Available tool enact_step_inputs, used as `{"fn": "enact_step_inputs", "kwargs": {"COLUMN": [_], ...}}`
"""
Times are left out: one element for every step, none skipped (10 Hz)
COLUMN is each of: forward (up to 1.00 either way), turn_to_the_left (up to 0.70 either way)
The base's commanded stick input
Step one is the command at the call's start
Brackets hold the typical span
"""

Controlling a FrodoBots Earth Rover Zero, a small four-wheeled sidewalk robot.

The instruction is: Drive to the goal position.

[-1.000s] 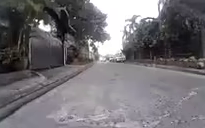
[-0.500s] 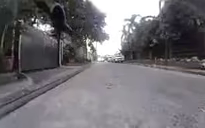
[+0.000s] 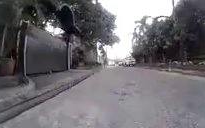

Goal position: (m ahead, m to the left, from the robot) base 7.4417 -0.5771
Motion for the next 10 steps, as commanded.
{"fn": "enact_step_inputs", "kwargs": {"forward": [1.0,1.0,1.0,1.0,1.0,1.0,1.0,1.0,1.0,1.0], "turn_to_the_left": [0.12,0.07,-0.28,-0.28,-0.28,-0.28,-0.28,-0.28,-0.28,-0.28]}}
